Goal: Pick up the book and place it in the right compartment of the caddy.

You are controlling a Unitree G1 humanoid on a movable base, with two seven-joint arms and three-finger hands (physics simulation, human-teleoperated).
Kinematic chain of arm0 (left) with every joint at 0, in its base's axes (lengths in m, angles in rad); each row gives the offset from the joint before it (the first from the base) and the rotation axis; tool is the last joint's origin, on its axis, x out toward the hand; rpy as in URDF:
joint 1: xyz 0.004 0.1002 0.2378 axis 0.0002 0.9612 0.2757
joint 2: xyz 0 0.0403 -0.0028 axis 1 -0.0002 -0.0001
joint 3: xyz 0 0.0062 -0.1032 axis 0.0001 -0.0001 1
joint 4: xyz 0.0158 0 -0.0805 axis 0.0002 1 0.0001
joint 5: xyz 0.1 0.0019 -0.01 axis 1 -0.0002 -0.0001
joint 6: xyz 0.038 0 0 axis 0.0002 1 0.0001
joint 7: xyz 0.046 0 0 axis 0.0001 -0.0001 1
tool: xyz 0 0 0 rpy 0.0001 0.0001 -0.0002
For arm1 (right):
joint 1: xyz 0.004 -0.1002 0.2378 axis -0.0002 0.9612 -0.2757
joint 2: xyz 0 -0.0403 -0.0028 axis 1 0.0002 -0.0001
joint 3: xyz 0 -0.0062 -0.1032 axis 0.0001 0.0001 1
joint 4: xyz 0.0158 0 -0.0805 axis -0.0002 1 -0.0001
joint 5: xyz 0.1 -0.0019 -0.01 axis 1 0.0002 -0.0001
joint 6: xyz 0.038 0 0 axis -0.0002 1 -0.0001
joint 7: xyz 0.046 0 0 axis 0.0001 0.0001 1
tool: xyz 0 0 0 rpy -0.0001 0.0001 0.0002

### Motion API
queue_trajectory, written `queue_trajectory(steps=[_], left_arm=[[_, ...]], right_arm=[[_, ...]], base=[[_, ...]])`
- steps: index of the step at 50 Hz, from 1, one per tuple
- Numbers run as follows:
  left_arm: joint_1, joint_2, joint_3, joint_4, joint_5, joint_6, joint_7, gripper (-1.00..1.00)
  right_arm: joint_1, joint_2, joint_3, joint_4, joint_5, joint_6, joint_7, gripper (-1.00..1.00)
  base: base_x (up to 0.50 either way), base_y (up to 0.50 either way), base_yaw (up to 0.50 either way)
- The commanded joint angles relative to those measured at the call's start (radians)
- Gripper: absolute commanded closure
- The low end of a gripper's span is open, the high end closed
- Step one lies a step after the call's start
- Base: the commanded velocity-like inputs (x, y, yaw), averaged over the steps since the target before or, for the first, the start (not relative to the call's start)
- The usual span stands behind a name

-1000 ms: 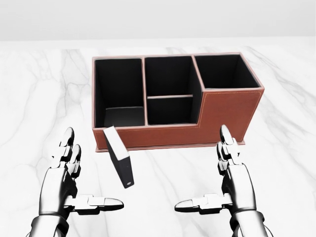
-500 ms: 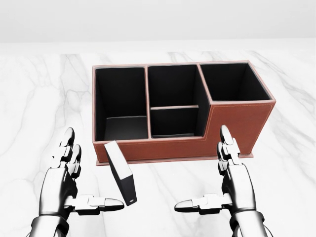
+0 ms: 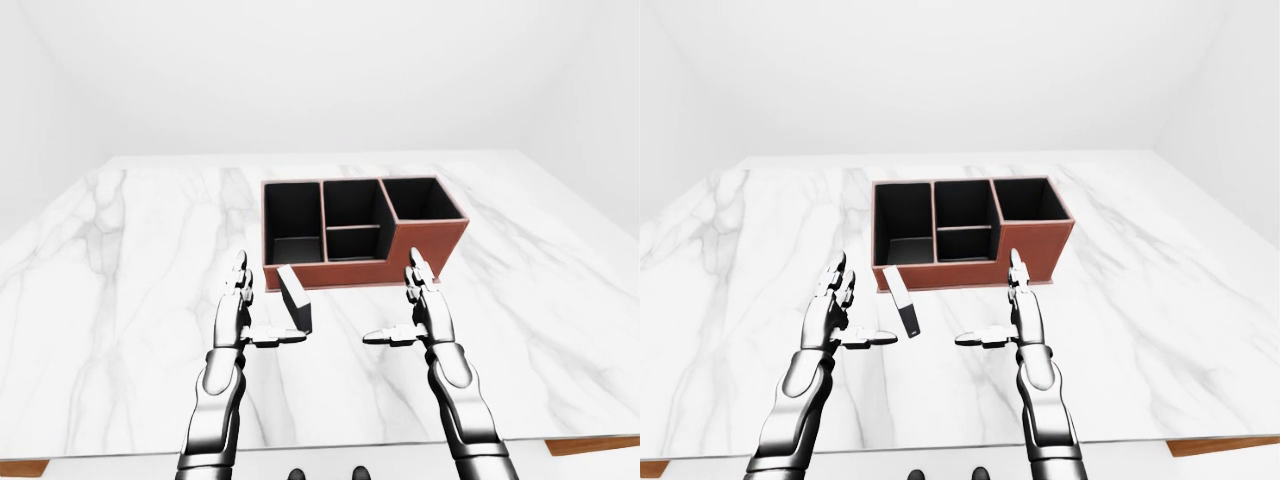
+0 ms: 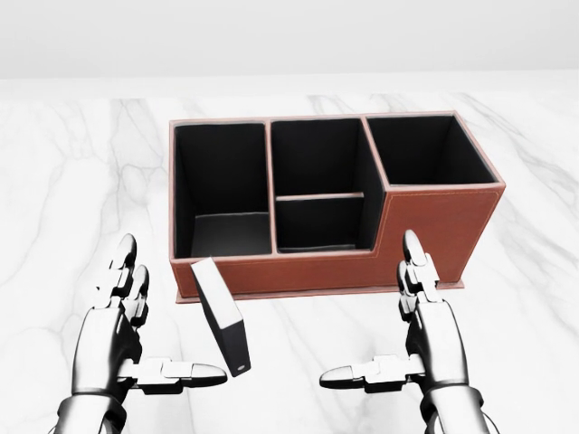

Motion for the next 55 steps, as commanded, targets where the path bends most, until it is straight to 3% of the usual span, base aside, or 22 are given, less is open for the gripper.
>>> queue_trajectory(steps=[1,9,10,12,27,29,30,31,35,37,38,41,46,50,53,55], left_arm=[[-0.004,0.001,0.001,0.012,0.001,-0.007,0.000,-1.00],[-0.002,0.000,-0.001,0.005,0.002,-0.001,0.001,-1.00],[0.000,-0.001,-0.002,-0.014,0.002,0.015,0.002,-1.00],[-0.001,-0.001,-0.001,0.006,0.002,-0.002,0.000,-1.00],[-0.001,-0.001,-0.007,0.002,0.014,-0.007,0.002,-1.00],[0.002,-0.002,-0.008,-0.030,0.010,0.022,0.001,-1.00],[0.000,-0.003,-0.005,-0.014,0.004,0.012,-0.001,-1.00],[-0.003,0.002,-0.012,-0.008,0.018,0.035,-0.004,-1.00],[0.000,0.002,-0.015,-0.010,0.024,0.027,-0.012,-1.00],[0.004,-0.002,-0.015,-0.011,0.015,-0.013,-0.020,-1.00],[0.000,-0.002,-0.015,0.004,0.020,-0.020,-0.018,-1.00],[-0.001,-0.002,-0.013,0.007,0.022,-0.017,-0.016,-1.00],[0.004,-0.004,-0.017,-0.024,0.024,0.009,-0.012,-1.00],[0.005,-0.004,-0.016,-0.013,0.024,-0.002,-0.011,-1.00],[-0.006,-0.001,-0.011,0.013,0.021,-0.020,-0.013,-1.00],[0.000,-0.003,-0.014,-0.008,0.022,-0.004,-0.011,-1.00]], right_arm=[[0.000,-0.001,-0.001,0.003,0.003,-0.003,0.003,-1.00],[0.000,-0.001,-0.002,0.001,0.004,-0.003,0.003,-1.00],[0.001,-0.001,-0.001,0.001,0.003,-0.004,0.003,-1.00],[0.000,-0.001,-0.002,-0.001,0.003,0.000,0.003,-1.00],[0.008,0.002,0.004,-0.020,0.000,-0.003,0.001,-1.00],[0.013,0.003,0.008,-0.027,-0.003,-0.003,0.002,-1.00],[0.012,0.002,0.009,-0.026,-0.004,-0.003,0.004,-1.00],[0.010,0.002,0.007,-0.022,-0.002,-0.004,0.004,-1.00],[0.009,0.002,0.006,-0.020,-0.001,-0.005,0.004,-1.00],[0.004,0.003,0.008,-0.010,-0.005,-0.006,0.001,-1.00],[0.003,0.003,0.009,-0.008,-0.006,-0.007,0.001,-1.00],[0.005,0.005,0.013,-0.010,-0.011,-0.005,-0.001,-1.00],[0.006,0.005,0.016,0.006,-0.015,-0.016,-0.002,-1.00],[-0.007,0.007,0.022,0.084,-0.028,-0.050,-0.011,-1.00],[-0.030,0.013,0.033,0.201,-0.045,-0.050,-0.022,-1.00],[-0.050,0.017,0.040,0.281,-0.058,-0.050,-0.031,-1.00]], base=[[0.00,0.00,0.00],[0.04,0.00,0.00],[0.16,0.00,0.00],[0.16,0.00,0.00],[0.13,0.00,0.00],[0.00,0.00,0.00],[0.00,0.00,0.00],[0.00,0.00,0.00],[0.00,0.00,0.00],[0.00,0.00,0.00],[0.00,0.00,0.00],[0.00,0.00,0.00],[0.00,0.00,0.00],[0.00,0.00,0.00],[0.00,0.00,0.00],[0.00,0.00,0.00]])
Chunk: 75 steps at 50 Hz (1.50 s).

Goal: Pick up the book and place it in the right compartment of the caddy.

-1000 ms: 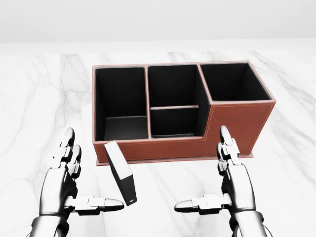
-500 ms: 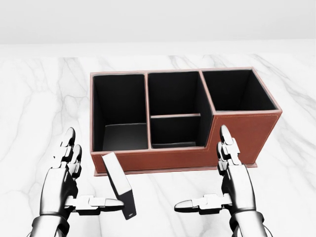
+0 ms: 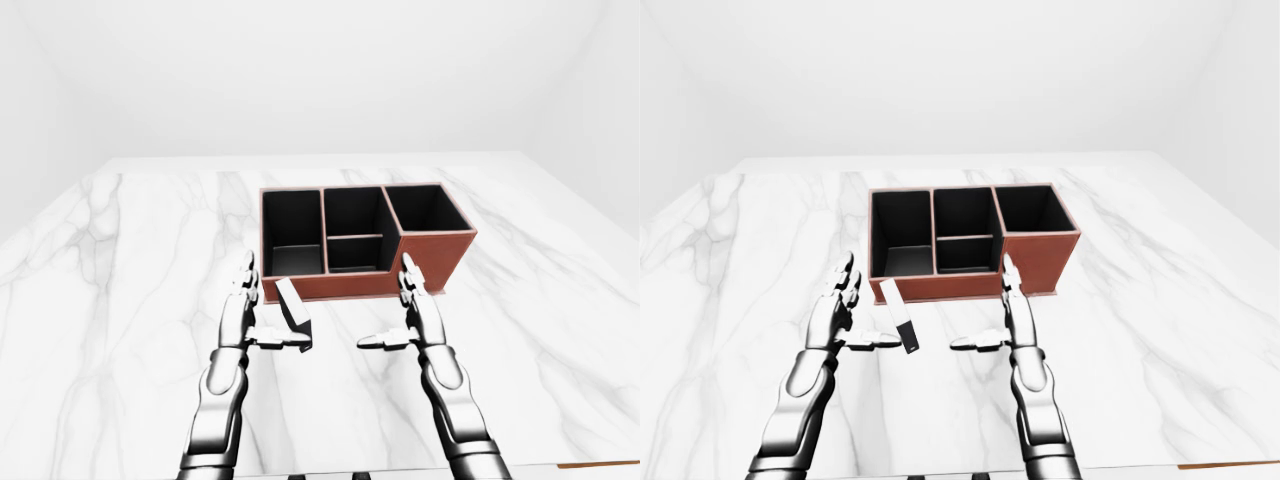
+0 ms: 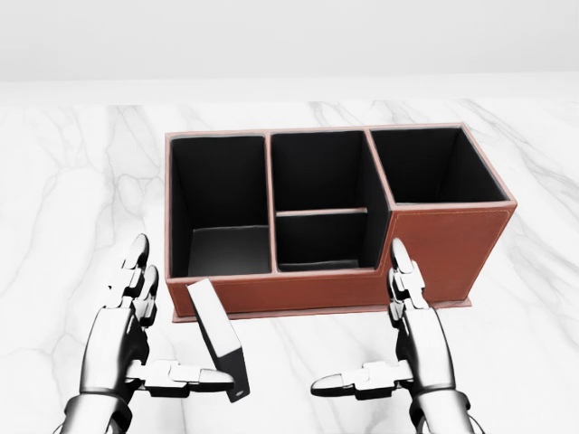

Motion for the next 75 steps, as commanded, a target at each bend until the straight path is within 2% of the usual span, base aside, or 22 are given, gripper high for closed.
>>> queue_trajectory(steps=[1,3,5,14,16,18,24,26,29,32,39,41,43,45,52,55,61,66,68,70,74,75], left_arm=[[0.001,-0.003,0.008,-0.008,-0.011,-0.010,0.010,-1.00],[0.002,-0.003,0.008,-0.009,-0.011,-0.010,0.010,-1.00],[-0.008,-0.001,0.013,0.025,-0.013,-0.034,0.008,-1.00],[-0.010,0.000,0.014,0.038,-0.014,-0.046,0.007,-1.00],[-0.008,-0.001,0.012,0.027,-0.013,-0.037,0.008,-1.00],[-0.013,0.000,0.014,0.046,-0.014,-0.050,0.007,-1.00],[-0.007,-0.002,0.010,0.024,-0.012,-0.033,0.009,-1.00],[-0.012,0.000,0.013,0.046,-0.013,-0.050,0.007,-1.00],[-0.008,-0.001,0.010,0.034,-0.012,-0.041,0.007,-1.00],[-0.014,0.001,0.014,0.051,-0.014,-0.053,0.004,-1.00],[-0.008,-0.001,0.011,0.032,-0.012,-0.038,0.005,-1.00],[-0.004,-0.002,0.009,0.014,-0.011,-0.025,0.006,-1.00],[-0.004,-0.002,0.009,0.017,-0.012,-0.028,0.006,-1.00],[0.004,-0.004,0.004,-0.012,-0.009,-0.006,0.008,-1.00],[-0.001,-0.003,0.007,0.009,-0.010,-0.022,0.006,-1.00],[-0.001,-0.004,0.006,0.000,-0.010,-0.012,0.007,-1.00],[0.001,-0.004,0.005,0.012,-0.010,-0.026,0.006,-1.00],[-0.003,-0.002,0.008,0.012,-0.012,-0.022,0.004,-1.00],[-0.002,-0.003,0.006,-0.003,-0.011,-0.010,0.005,-1.00],[-0.004,-0.002,0.008,0.015,-0.012,-0.024,0.003,-1.00],[-0.004,-0.002,0.008,0.014,-0.012,-0.023,0.003,-1.00],[-0.011,-0.001,0.011,0.034,-0.013,-0.037,0.002,-1.00]], right_arm=[[-0.053,0.011,0.021,0.251,-0.037,0.000,-0.028,-1.00],[-0.071,0.017,0.027,0.313,-0.046,0.000,-0.037,-1.00],[-0.088,0.020,0.031,0.365,-0.055,0.000,-0.046,-1.00],[-0.121,0.035,0.047,0.479,-0.083,0.000,-0.066,-1.00],[-0.127,0.037,0.048,0.491,-0.083,0.000,-0.067,-1.00],[-0.136,0.041,0.053,0.520,-0.093,0.000,-0.075,-1.00],[-0.145,0.053,0.061,0.518,-0.097,0.000,-0.078,-1.00],[-0.146,0.058,0.066,0.522,-0.101,0.000,-0.079,-1.00],[-0.157,0.062,0.069,0.545,-0.103,0.000,-0.082,-1.00],[-0.152,0.067,0.077,0.534,-0.112,0.000,-0.084,-1.00],[-0.148,0.081,0.093,0.519,-0.124,0.000,-0.088,-1.00],[-0.150,0.085,0.097,0.517,-0.126,0.000,-0.088,-1.00],[-0.150,0.088,0.100,0.513,-0.127,0.000,-0.089,-1.00],[-0.148,0.092,0.107,0.507,-0.134,0.000,-0.090,-1.00],[-0.159,0.100,0.116,0.533,-0.146,0.000,-0.097,-1.00],[-0.161,0.106,0.120,0.535,-0.151,0.000,-0.098,-1.00],[-0.167,0.115,0.128,0.538,-0.158,0.000,-0.102,-1.00],[-0.185,0.125,0.132,0.566,-0.166,0.000,-0.111,-1.00],[-0.213,0.129,0.130,0.619,-0.175,0.000,-0.124,-1.00],[-0.227,0.131,0.127,0.639,-0.180,0.000,-0.128,-1.00],[-0.243,0.136,0.126,0.654,-0.187,0.000,-0.133,-1.00],[-0.251,0.137,0.125,0.667,-0.189,0.000,-0.136,-1.00]], base=[[0.00,0.00,0.00],[0.00,0.00,0.00],[0.00,0.00,0.00],[0.00,0.00,0.00],[0.00,0.00,0.00],[0.00,0.00,0.00],[0.00,0.00,0.00],[0.00,0.00,0.00],[0.00,0.00,0.00],[0.00,0.00,0.00],[0.00,0.00,0.00],[0.00,0.00,0.00],[0.00,0.00,0.00],[0.00,0.00,0.00],[0.00,0.00,0.00],[0.00,0.00,0.00],[0.00,0.00,0.00],[0.00,0.00,0.00],[0.00,0.00,0.00],[0.00,0.00,0.00],[0.00,0.00,0.00],[0.00,0.00,0.00]])
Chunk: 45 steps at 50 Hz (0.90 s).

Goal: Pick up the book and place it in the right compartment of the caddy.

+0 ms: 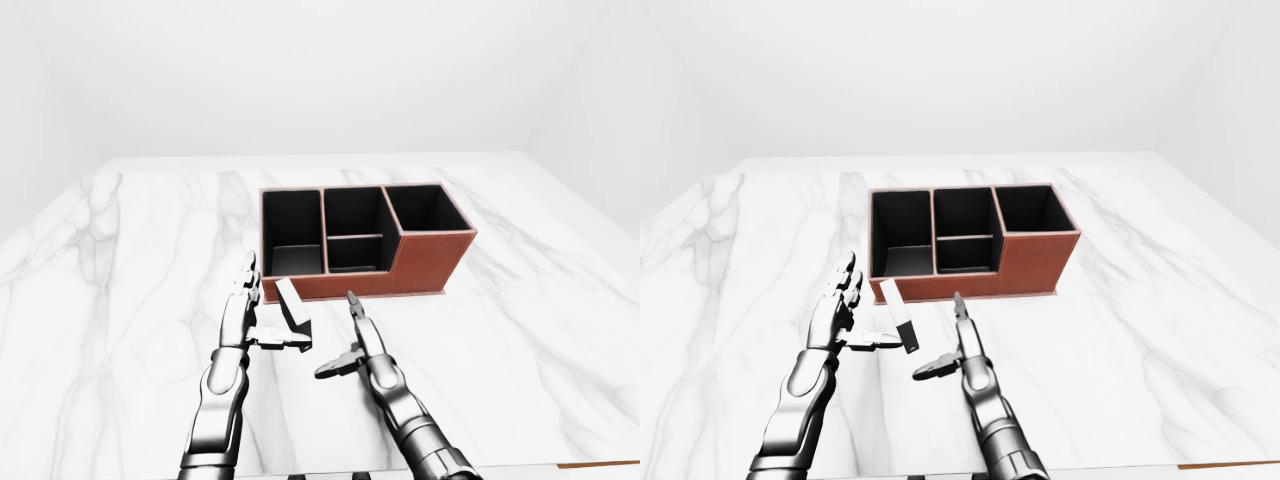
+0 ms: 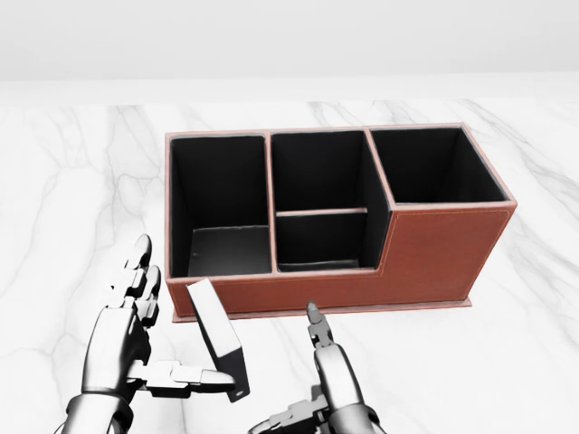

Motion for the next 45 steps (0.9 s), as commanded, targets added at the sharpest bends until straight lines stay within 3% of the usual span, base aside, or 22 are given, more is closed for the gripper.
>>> queue_trajectory(steps=[1,7,15,19,24,28,31,32,42,45], left_arm=[[-0.009,-0.001,0.014,0.032,-0.016,-0.038,0.008,-1.00],[-0.007,-0.002,0.012,0.023,-0.015,-0.031,0.008,-1.00],[-0.014,0.000,0.015,0.049,-0.016,-0.050,0.006,-1.00],[-0.012,0.000,0.014,0.044,-0.016,-0.045,0.006,-1.00],[-0.019,0.001,0.017,0.071,-0.017,-0.064,0.005,-1.00],[-0.014,0.000,0.015,0.058,-0.016,-0.057,0.005,-1.00],[-0.006,-0.002,0.011,0.031,-0.014,-0.038,0.006,-1.00],[-0.012,0.000,0.014,0.049,-0.015,-0.050,0.005,-1.00],[-0.016,0.000,0.015,0.058,-0.017,-0.055,0.004,-1.00],[-0.012,0.000,0.013,0.046,-0.016,-0.047,0.005,-1.00]], right_arm=[[-0.056,0.015,-0.004,0.084,-0.020,0.000,-0.023,-1.00],[-0.073,0.021,-0.006,0.121,-0.027,0.000,-0.033,-1.00],[-0.083,0.027,-0.006,0.102,-0.025,0.000,-0.031,-1.00],[-0.092,0.033,-0.004,0.104,-0.028,0.000,-0.035,-1.00],[-0.107,0.038,-0.003,0.119,-0.029,0.000,-0.040,-1.00],[-0.119,0.044,-0.002,0.125,-0.032,0.000,-0.043,-1.00],[-0.131,0.047,-0.003,0.133,-0.032,0.000,-0.046,-1.00],[-0.137,0.050,-0.002,0.142,-0.034,0.000,-0.050,-1.00],[-0.171,0.069,0.002,0.193,-0.048,0.000,-0.068,-1.00],[-0.177,0.072,0.001,0.201,-0.050,0.000,-0.069,-1.00]], base=[[0.00,0.00,0.00],[0.00,0.00,0.00],[0.00,0.00,0.00],[0.00,0.00,0.00],[0.00,0.00,0.00],[0.00,0.00,0.00],[0.00,0.00,0.00],[0.00,0.00,0.00],[0.00,0.00,0.00],[0.00,0.00,0.00]])
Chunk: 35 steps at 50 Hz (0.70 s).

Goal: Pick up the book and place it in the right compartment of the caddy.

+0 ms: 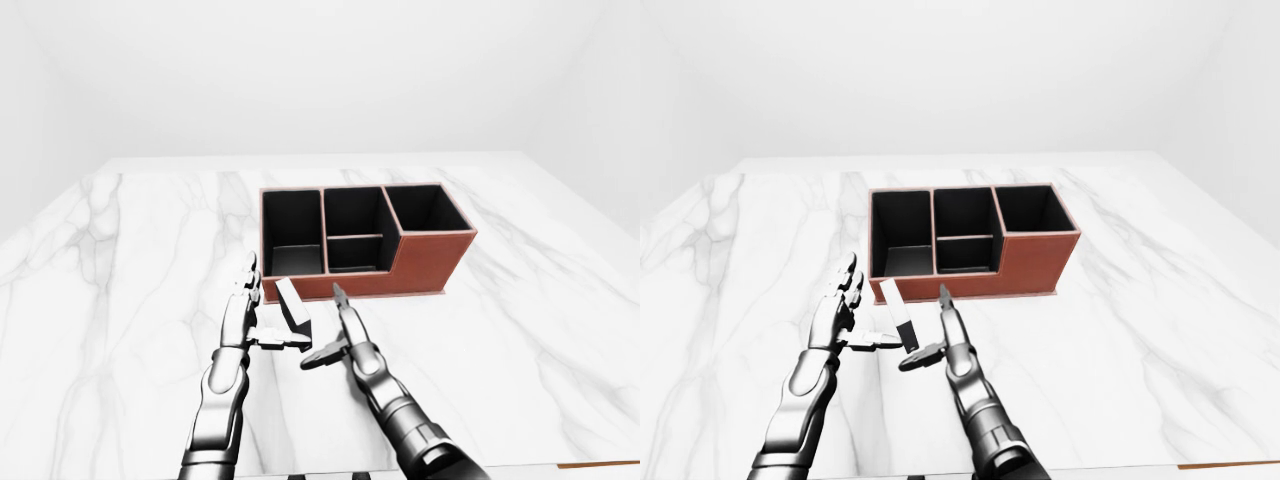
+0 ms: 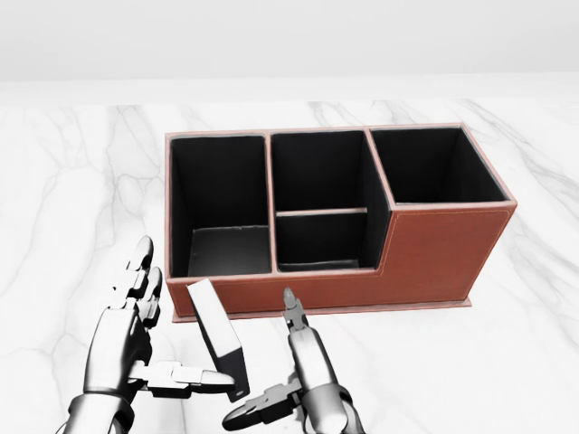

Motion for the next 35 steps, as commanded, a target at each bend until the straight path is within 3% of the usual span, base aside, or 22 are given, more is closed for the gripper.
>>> queue_trajectory(steps=[1,2,7,10,13,15,19,24,26,28,31,35], left_arm=[[-0.003,-0.003,0.011,0.008,-0.014,-0.021,0.010,-1.00],[-0.006,-0.002,0.012,0.021,-0.015,-0.030,0.009,-1.00],[-0.007,-0.002,0.012,0.019,-0.015,-0.027,0.009,-1.00],[-0.002,-0.003,0.009,-0.005,-0.014,-0.008,0.011,-1.00],[-0.014,-0.001,0.014,0.043,-0.016,-0.045,0.008,-1.00],[-0.014,-0.001,0.014,0.047,-0.017,-0.049,0.008,-1.00],[-0.004,-0.002,0.010,0.006,-0.015,-0.019,0.010,-1.00],[0.000,-0.003,0.009,-0.009,-0.015,-0.008,0.009,-1.00],[-0.003,-0.003,0.010,0.015,-0.015,-0.029,0.009,-1.00],[0.001,-0.002,0.010,-0.006,-0.016,-0.012,0.008,-1.00],[0.001,-0.004,0.010,0.008,-0.015,-0.026,0.008,-1.00],[0.001,-0.002,0.011,0.001,-0.017,-0.019,0.007,-1.00]], right_arm=[[-0.039,0.015,-0.003,0.059,-0.010,0.000,-0.017,-1.00],[-0.042,0.016,-0.003,0.066,-0.011,0.000,-0.018,-1.00],[-0.055,0.020,-0.006,0.091,-0.013,0.000,-0.024,-1.00],[-0.069,0.024,-0.009,0.119,-0.013,0.000,-0.027,-1.00],[-0.075,0.030,-0.009,0.133,-0.017,0.000,-0.030,-1.00],[-0.081,0.033,-0.009,0.143,-0.020,0.000,-0.034,-1.00],[-0.083,0.040,-0.006,0.143,-0.024,0.000,-0.035,-1.00],[-0.082,0.053,0.002,0.138,-0.035,0.000,-0.041,-1.00],[-0.079,0.058,0.006,0.132,-0.039,0.000,-0.043,-1.00],[-0.080,0.063,0.009,0.133,-0.041,0.000,-0.046,-1.00],[-0.081,0.067,0.010,0.132,-0.044,0.000,-0.046,-1.00],[-0.078,0.074,0.015,0.128,-0.049,0.000,-0.050,-1.00]], base=[[0.00,0.00,0.00],[0.00,0.00,0.00],[0.00,0.00,0.00],[0.00,0.00,0.00],[0.00,0.00,0.00],[0.00,0.00,0.00],[0.00,0.00,0.00],[0.00,0.00,0.00],[0.00,0.00,0.00],[0.00,0.00,0.00],[0.00,0.00,0.00],[0.00,0.00,0.00]])
